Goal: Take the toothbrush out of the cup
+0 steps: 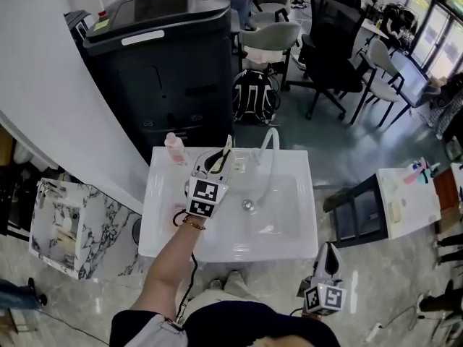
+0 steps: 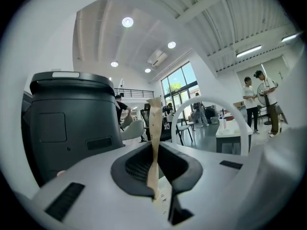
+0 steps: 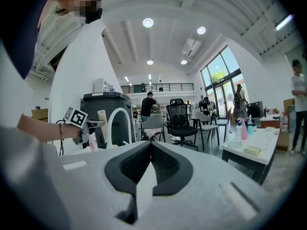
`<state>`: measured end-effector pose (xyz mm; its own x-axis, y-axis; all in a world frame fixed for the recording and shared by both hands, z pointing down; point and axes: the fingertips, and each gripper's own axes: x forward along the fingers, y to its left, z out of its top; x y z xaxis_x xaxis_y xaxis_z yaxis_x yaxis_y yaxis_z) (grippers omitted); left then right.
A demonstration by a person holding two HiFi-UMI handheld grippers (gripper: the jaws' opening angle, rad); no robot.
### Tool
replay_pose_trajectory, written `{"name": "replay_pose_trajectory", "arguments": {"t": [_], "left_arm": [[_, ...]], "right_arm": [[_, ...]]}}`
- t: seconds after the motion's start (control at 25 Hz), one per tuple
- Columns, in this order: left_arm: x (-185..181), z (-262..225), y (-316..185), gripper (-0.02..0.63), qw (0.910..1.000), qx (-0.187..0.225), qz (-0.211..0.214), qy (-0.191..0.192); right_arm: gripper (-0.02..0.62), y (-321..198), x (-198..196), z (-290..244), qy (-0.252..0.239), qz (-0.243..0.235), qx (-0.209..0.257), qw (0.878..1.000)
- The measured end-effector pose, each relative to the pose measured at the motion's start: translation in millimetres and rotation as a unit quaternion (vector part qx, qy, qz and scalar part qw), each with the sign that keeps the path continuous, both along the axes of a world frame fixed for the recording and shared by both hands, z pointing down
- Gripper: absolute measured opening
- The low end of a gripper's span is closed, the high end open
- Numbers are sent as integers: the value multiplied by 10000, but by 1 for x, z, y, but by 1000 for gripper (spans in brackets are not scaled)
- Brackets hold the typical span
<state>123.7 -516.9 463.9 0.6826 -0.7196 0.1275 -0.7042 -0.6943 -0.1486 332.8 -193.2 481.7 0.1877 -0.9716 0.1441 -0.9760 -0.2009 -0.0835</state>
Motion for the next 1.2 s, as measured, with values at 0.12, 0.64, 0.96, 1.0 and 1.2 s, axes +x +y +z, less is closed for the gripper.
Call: {"name": "replay_pose_trajectory", "arguments": {"t": [0.12, 0.64, 0.96, 1.0, 1.2], "left_arm": [[-9, -24, 28, 28, 9996, 253, 103, 81], [-78, -73, 144, 28, 9974, 621, 76, 368], [-109, -62, 198, 28, 9980, 450, -118, 417], [-111, -59, 204, 28, 9981, 425, -142, 428], [-128, -56, 228, 28, 9971, 603, -298, 350]], "right_arm": [[3, -1, -7, 0, 2, -176, 73, 9998], [3, -18, -56, -11, 27, -1012, 288, 9944], [3, -27, -90, -7, 46, -1511, 328, 9880], [2, -28, -93, -7, 44, -1567, 339, 9871], [3, -33, -108, -9, 37, -1749, 368, 9839]]}}
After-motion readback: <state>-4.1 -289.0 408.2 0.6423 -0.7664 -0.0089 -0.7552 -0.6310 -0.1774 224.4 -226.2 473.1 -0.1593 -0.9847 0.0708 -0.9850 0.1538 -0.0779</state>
